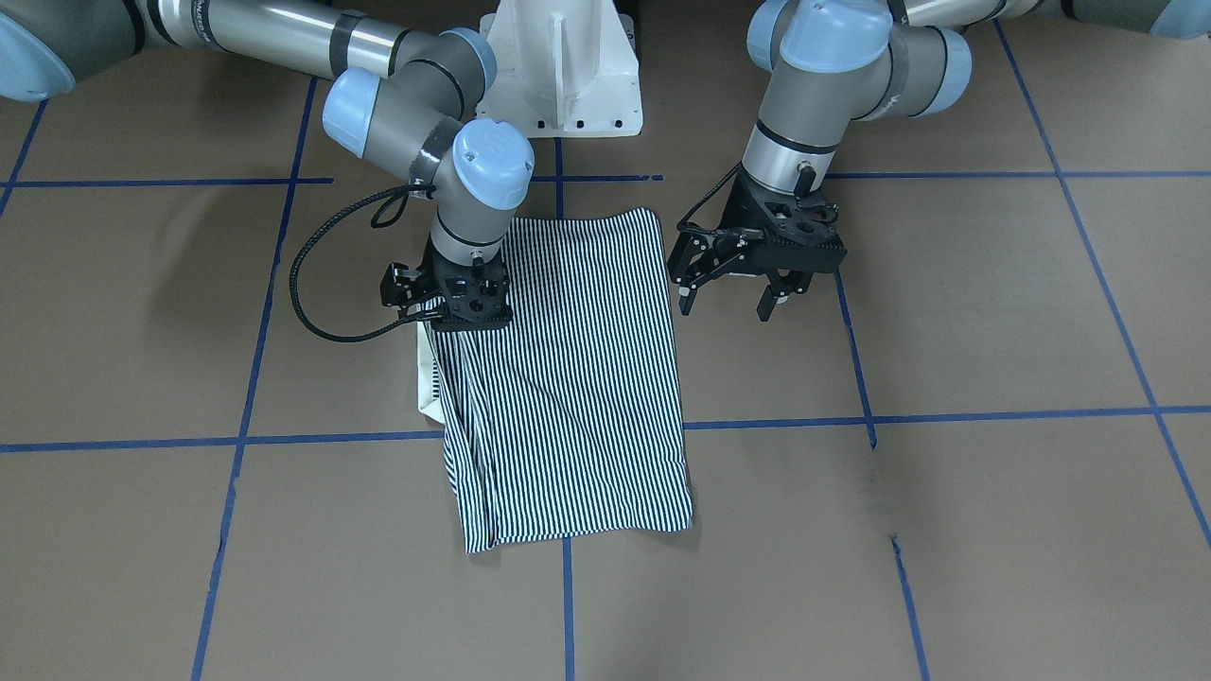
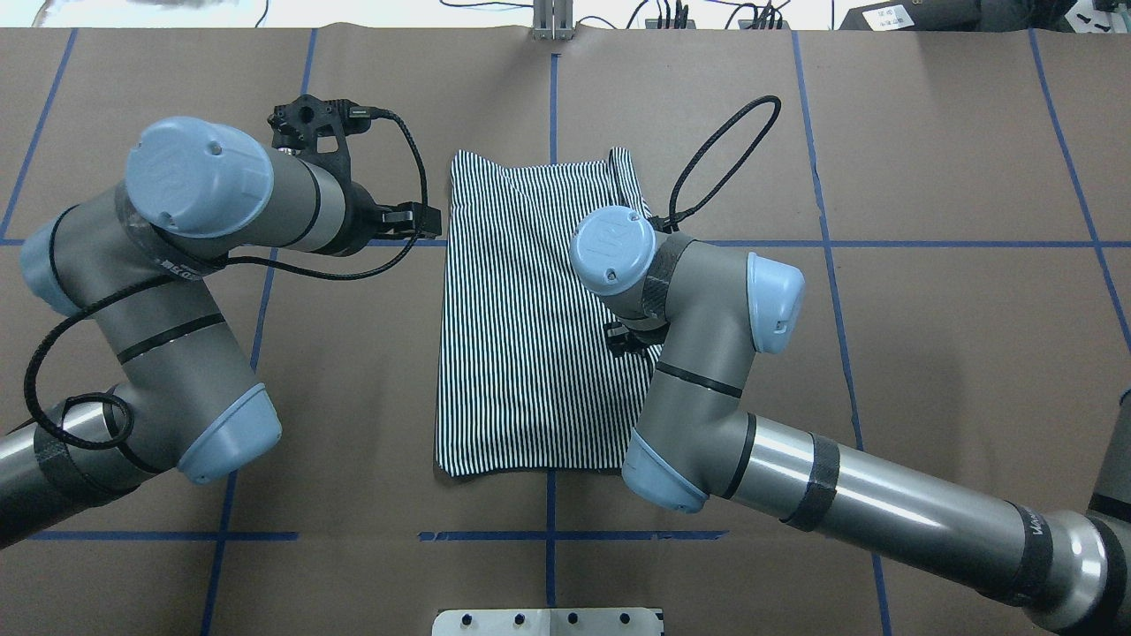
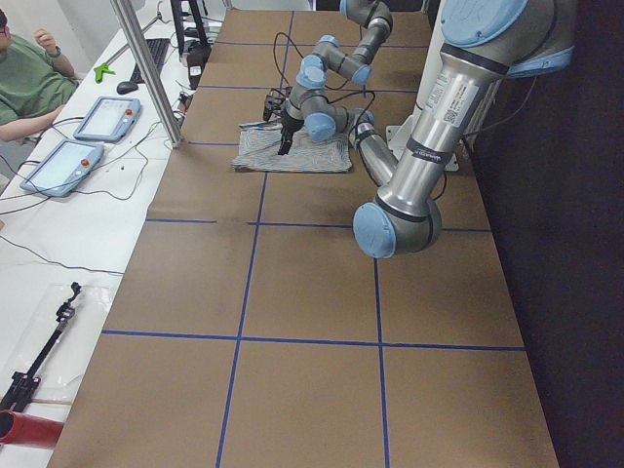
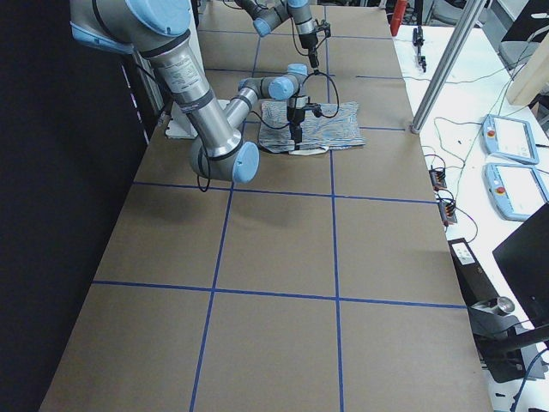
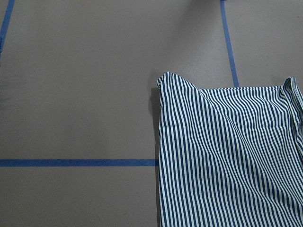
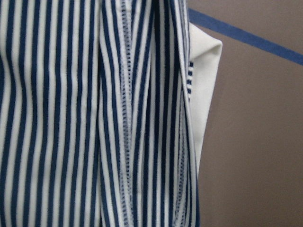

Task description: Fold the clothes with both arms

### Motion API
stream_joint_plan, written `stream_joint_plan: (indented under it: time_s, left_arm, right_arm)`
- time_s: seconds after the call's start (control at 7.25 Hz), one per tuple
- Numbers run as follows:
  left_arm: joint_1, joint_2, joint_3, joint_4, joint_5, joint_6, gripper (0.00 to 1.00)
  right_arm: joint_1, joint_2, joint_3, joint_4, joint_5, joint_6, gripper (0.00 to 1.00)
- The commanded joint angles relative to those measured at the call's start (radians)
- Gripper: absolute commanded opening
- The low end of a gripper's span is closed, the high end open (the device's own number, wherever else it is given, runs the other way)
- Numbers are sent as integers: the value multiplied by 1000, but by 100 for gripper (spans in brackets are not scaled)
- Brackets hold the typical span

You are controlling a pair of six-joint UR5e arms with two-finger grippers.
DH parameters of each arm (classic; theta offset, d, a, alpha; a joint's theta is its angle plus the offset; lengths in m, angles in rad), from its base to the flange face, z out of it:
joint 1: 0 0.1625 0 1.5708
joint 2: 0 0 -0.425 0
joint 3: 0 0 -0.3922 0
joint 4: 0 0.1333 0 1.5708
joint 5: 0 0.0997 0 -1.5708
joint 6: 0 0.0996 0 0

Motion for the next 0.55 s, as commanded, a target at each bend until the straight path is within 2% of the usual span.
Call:
stream_joint_plan:
  time_s: [0.0,0.41]
  left_arm:
    - [0,0,-1,-1,0,-1,100]
    - [0,-2,1,-3,0,-1,100]
  right_arm:
    - [-2,-2,35,-42,13,0,100]
    - [-23,-2,27,-37,13,0,100]
